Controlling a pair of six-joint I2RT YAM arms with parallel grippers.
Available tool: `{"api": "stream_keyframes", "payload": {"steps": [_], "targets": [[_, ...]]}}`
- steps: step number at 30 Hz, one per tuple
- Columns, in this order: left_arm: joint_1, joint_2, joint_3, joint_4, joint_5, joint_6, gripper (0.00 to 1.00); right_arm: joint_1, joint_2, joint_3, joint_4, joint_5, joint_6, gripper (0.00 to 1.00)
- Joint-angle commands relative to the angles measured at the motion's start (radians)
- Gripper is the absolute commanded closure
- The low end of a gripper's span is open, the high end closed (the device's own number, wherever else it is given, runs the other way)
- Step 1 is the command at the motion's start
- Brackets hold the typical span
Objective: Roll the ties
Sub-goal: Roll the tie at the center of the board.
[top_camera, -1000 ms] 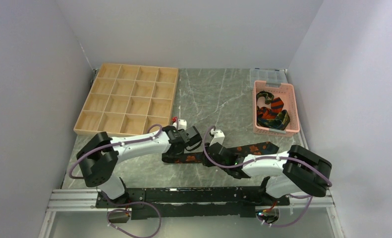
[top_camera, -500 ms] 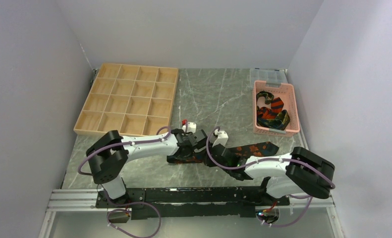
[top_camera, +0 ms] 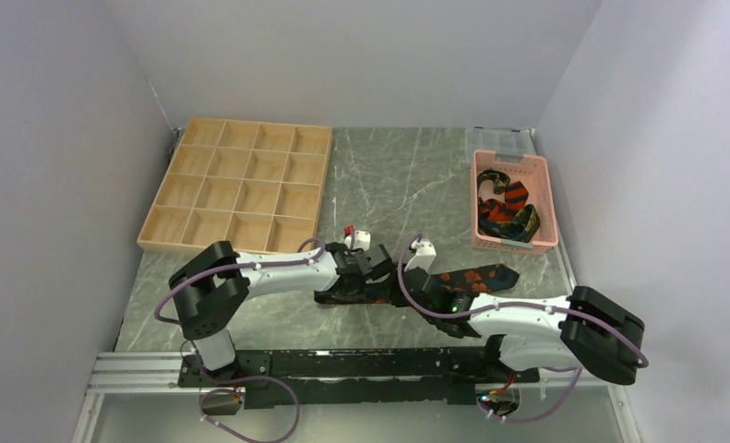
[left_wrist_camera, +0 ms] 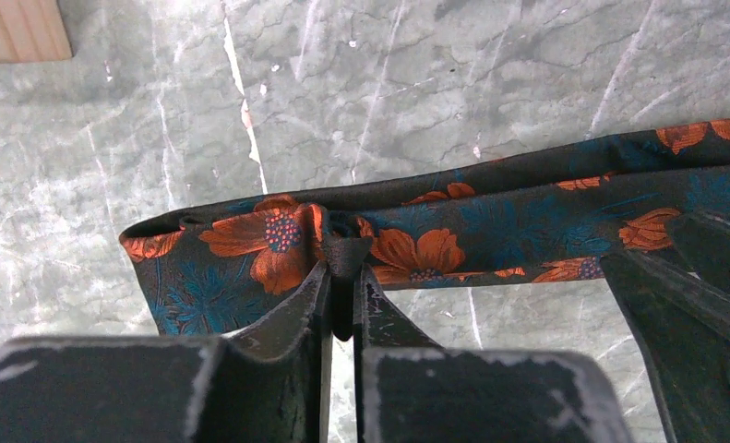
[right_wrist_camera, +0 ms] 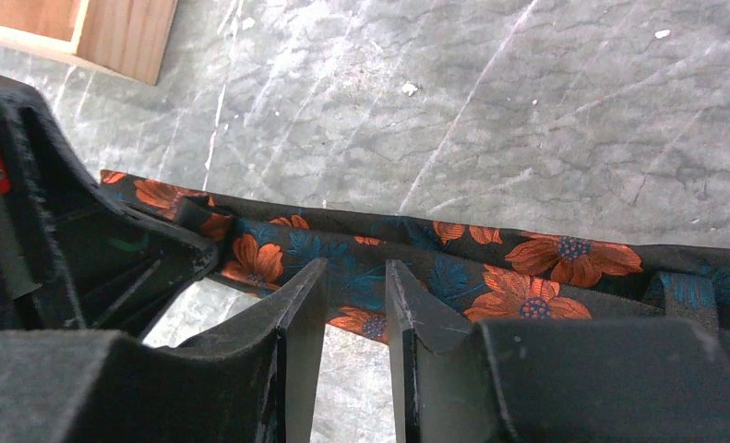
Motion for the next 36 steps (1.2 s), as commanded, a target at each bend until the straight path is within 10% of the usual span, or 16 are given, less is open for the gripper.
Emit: {"api": "stream_keyframes", "payload": {"steps": [1,25,36], "targets": [[-0.009,0.019,0.043,0.036,0.013,-0.002,0.84,-0.004,-0.047,-0.010,-0.026,0.040,-0.004,0.66],[-0.045,-0.150,-0.013,-0.036,-0.038,-0.064,0.55,-0.002,-0.094,-0.009,-0.073,0.019,-0.021,0.64],[-0.045,-0.452,-0.186,-0.048,-0.146,-0.148,0.42,-0.004,-0.027,0.096,-0.038,-0.206,-0.034,0.38]]}}
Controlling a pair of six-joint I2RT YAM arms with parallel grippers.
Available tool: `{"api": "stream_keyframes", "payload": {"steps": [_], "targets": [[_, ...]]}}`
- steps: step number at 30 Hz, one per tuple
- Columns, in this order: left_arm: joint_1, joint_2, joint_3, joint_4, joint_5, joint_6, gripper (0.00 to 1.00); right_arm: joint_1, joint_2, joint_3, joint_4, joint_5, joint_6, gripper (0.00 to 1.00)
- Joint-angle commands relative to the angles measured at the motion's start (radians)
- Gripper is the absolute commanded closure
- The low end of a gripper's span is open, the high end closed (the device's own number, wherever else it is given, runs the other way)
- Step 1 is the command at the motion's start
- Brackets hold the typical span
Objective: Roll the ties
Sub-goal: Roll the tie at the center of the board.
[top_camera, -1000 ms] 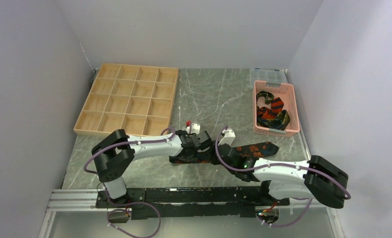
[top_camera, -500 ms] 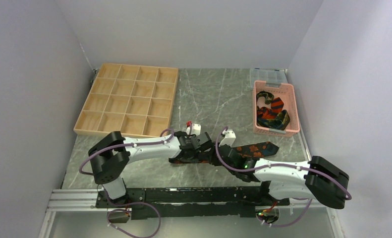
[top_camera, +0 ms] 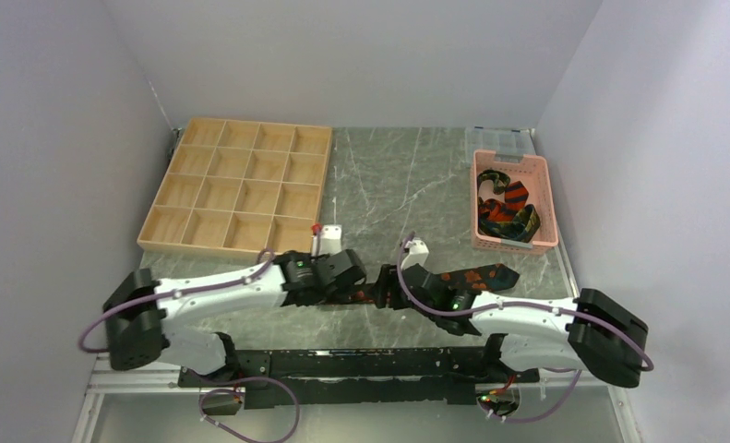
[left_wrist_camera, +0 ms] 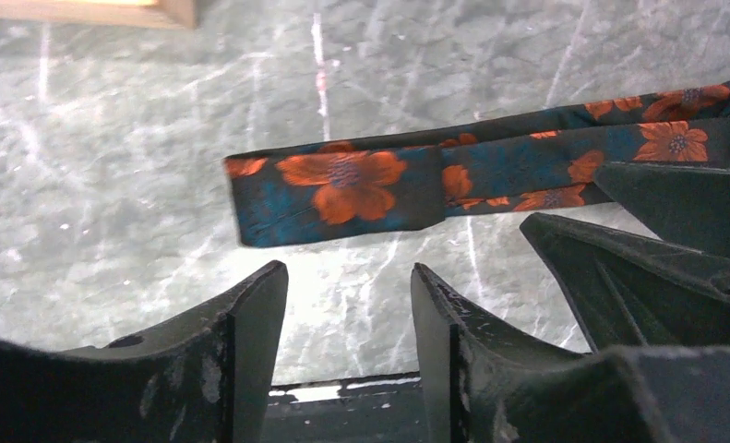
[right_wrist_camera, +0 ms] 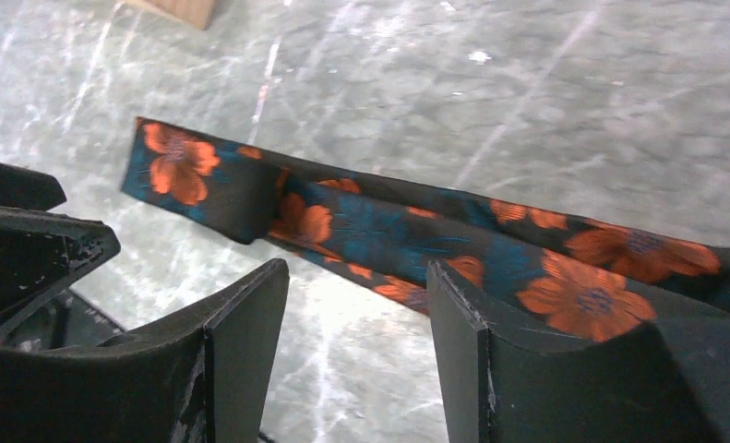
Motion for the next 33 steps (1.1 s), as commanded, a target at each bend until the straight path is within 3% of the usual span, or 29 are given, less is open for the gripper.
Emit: {"api": "stream_keyframes", "payload": {"steps": [1,5,10,16,21,33], "targets": [[-0.004,-0.196,-0.125,0.031,-0.101,-0.062,0.40,-0.004,0.048,0.094,0.035,-0.119,0.009,0.36],[0.014,-0.419,-0.315,0.190,-0.139,-0.095,0.33,-0.022,0.079,0.136,0.031,-0.167,0.058,0.30],[0.061,-0.711,-0.534,0.319,-0.153,-0.108,0.29,-0.095,0.150,0.144,0.097,-0.302,0.136,0.31],[0.131,-0.934,-0.654,0.386,-0.080,-0.075,0.25,-0.128,0.235,0.148,0.206,-0.422,0.171,0.35],[0.181,-0.956,-0.700,0.460,0.010,-0.046,0.24,-0.145,0.296,0.138,0.286,-0.470,0.195,0.38],[0.255,-0.796,-0.698,0.559,0.141,-0.007,0.25,-0.157,0.409,0.178,0.351,-0.504,0.195,0.54]]}}
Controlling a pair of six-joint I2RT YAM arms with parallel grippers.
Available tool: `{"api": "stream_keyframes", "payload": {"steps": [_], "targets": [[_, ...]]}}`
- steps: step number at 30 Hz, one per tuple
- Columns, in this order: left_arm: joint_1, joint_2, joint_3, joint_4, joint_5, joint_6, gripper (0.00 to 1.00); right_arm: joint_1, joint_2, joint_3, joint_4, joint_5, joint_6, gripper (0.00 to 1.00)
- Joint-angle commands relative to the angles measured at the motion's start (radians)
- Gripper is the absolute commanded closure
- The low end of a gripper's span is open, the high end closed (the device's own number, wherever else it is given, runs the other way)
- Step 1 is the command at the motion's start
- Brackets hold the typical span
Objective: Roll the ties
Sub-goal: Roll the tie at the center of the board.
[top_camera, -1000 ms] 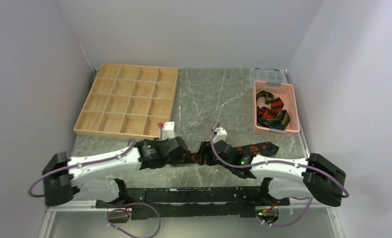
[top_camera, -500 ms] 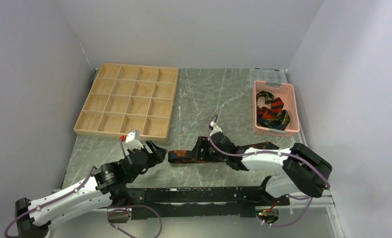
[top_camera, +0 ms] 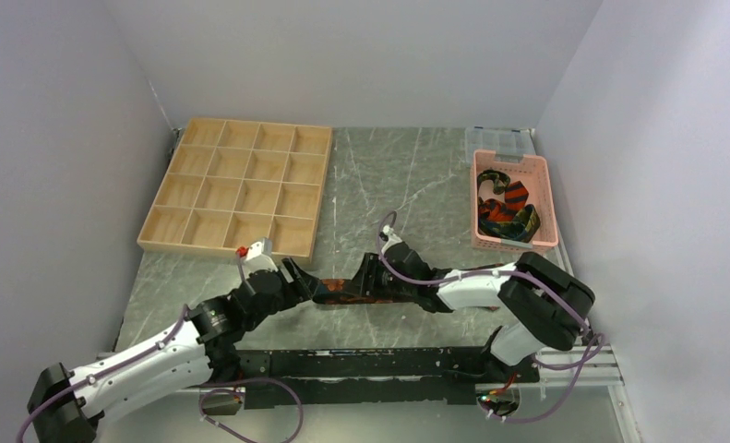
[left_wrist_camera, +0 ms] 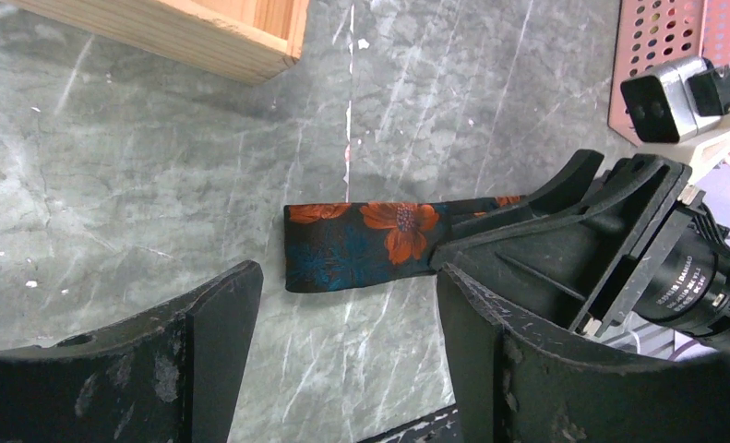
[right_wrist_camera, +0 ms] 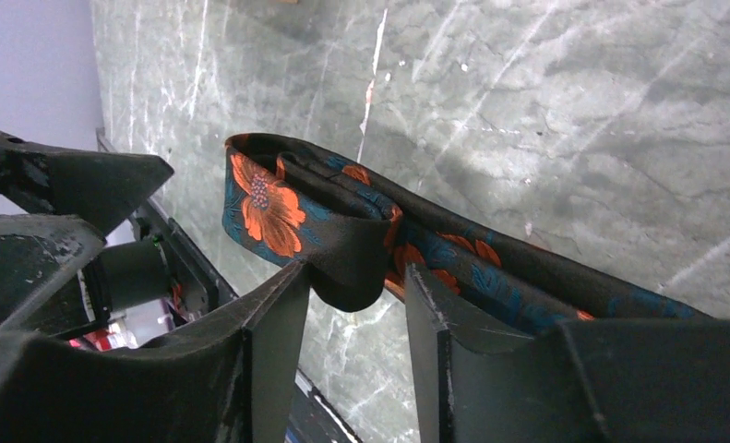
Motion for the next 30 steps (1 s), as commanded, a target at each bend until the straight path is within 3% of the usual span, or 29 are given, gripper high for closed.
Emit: {"api": "stream_keyframes", "payload": {"steps": [1,17,30], "targets": [[0.017,0.018,0.004,0.060,0.054,0.021,0.25,-0.008,0.029,0.035,0.103,-0.030,0.010,0.56],[0.026,-0.155,-0.082,-0.103,0.040,-0.056,0.25,-0.022,0.180,0.032,0.357,-0.180,0.035,0.86],[0.027,-0.150,-0.104,-0.106,0.054,-0.070,0.26,-0.028,0.327,0.076,0.471,-0.277,0.066,0.90]]}}
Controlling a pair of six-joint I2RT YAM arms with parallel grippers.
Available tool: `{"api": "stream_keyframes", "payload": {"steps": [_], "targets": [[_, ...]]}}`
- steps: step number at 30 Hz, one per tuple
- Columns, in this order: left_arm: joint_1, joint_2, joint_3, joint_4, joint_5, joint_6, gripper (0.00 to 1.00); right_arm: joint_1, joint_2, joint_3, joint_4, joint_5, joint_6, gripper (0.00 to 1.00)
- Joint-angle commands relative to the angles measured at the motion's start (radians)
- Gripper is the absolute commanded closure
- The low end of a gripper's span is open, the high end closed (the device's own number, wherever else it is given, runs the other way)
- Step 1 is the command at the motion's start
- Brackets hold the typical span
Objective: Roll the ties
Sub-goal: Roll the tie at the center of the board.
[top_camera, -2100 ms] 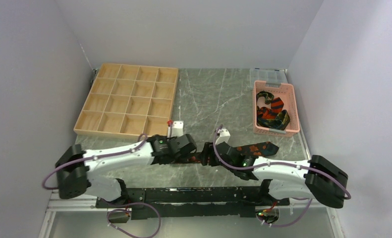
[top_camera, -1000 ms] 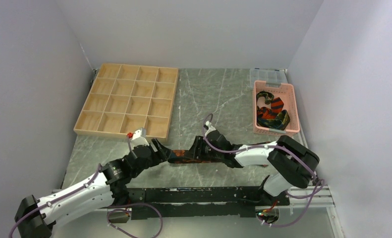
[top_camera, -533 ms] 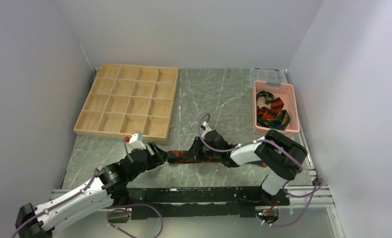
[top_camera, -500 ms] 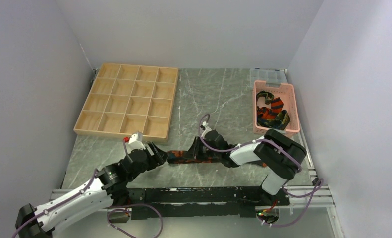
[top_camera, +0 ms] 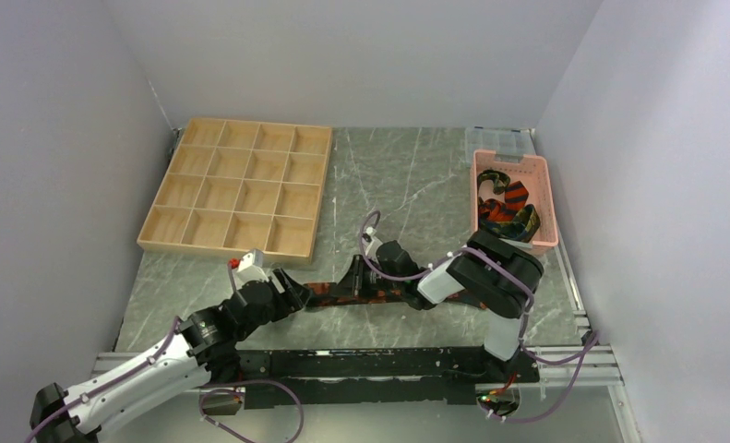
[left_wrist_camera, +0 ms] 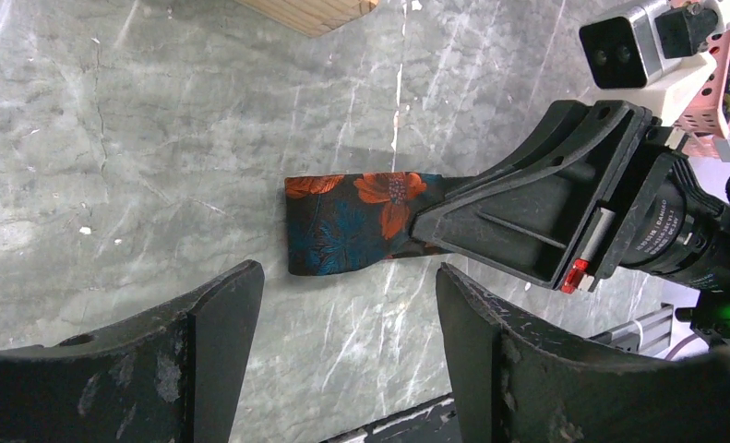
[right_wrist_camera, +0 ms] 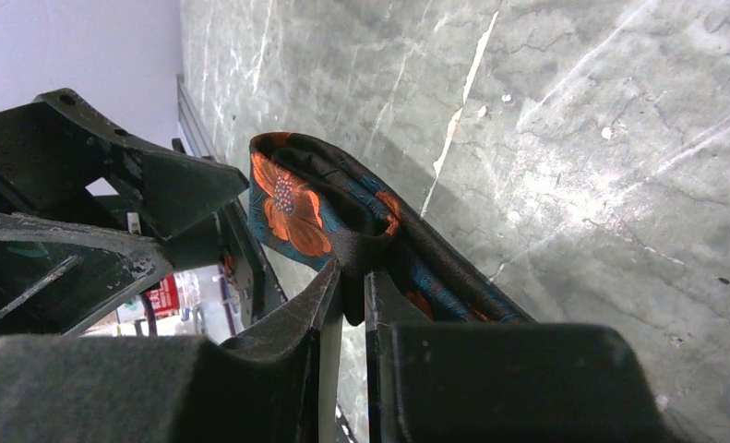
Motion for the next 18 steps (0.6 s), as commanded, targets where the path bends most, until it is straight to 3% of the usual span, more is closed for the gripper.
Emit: {"api": "stream_keyframes", "payload": {"steps": [1,12,18], "targets": [[0.005,0.012,-0.013,0.000,0.008,-0.017,0.26,-0.004,0.028,0.030,0.078,-0.030,0.009,0.90],[0.005,0.042,0.003,-0.059,-0.025,-0.021,0.26,-0.018,0.091,0.030,0.027,-0.004,-0.023,0.90],[0.018,0.144,0.061,-0.062,-0.016,0.033,0.25,-0.019,0.096,0.023,-0.038,0.024,-0.085,0.89]]}}
